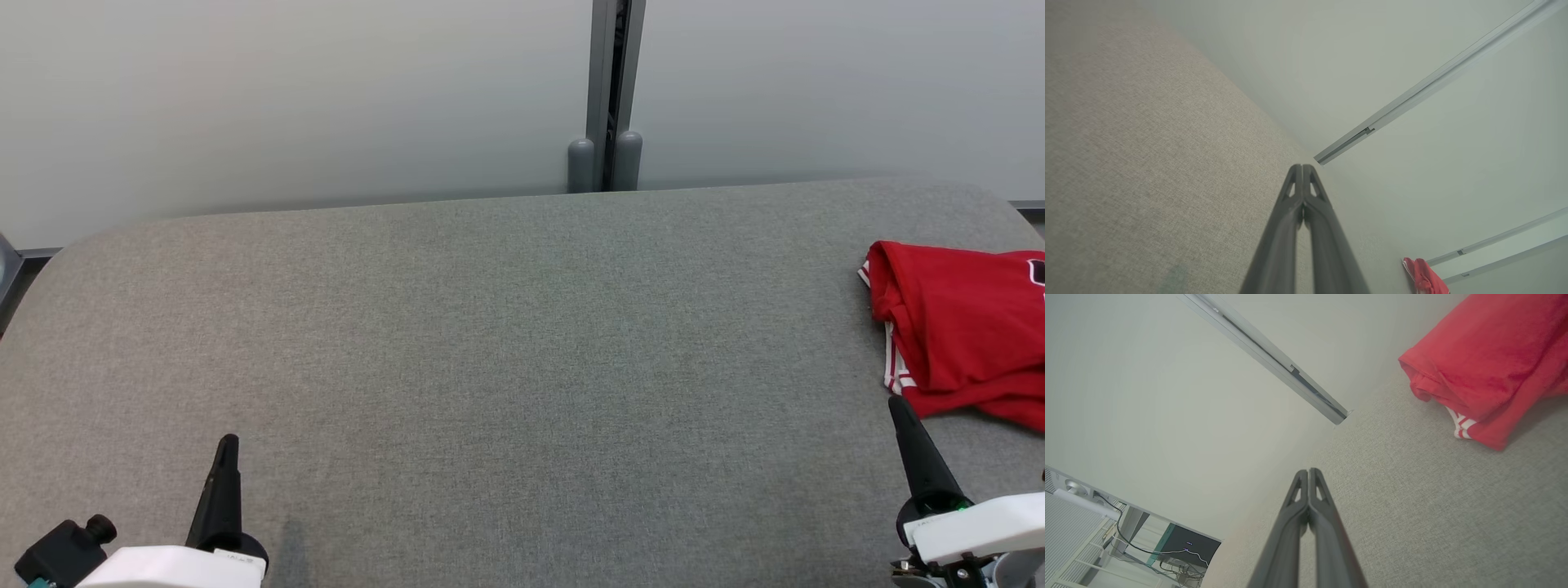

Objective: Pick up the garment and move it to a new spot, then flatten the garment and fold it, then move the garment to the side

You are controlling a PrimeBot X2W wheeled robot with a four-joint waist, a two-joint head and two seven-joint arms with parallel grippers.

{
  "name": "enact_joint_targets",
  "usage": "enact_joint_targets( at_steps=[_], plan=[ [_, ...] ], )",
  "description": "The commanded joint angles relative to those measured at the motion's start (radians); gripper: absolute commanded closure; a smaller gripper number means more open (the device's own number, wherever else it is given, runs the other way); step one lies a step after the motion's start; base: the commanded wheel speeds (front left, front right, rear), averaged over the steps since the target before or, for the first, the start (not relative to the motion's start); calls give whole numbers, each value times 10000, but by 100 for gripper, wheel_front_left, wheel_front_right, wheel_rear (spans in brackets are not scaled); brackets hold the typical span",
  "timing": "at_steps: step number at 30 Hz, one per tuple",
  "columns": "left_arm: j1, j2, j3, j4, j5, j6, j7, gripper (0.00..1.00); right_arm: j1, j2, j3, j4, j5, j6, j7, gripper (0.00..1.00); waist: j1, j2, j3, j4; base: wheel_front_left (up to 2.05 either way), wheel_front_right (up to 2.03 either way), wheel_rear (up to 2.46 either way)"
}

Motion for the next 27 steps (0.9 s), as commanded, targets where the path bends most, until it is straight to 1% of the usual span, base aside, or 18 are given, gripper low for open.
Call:
enact_joint_targets(
  at_steps=[1,27],
  plan=[
    [-242,15,115,-75,-245,-86,49,100,-261,-43,-56,-60,295,4,50,100,0,0,0,3,0,0,0],
    [-518,-302,629,93,-2658,-571,516,100,-707,34,-94,619,2936,5,355,100,-1,0,-13,59,0,0,0]
  ],
)
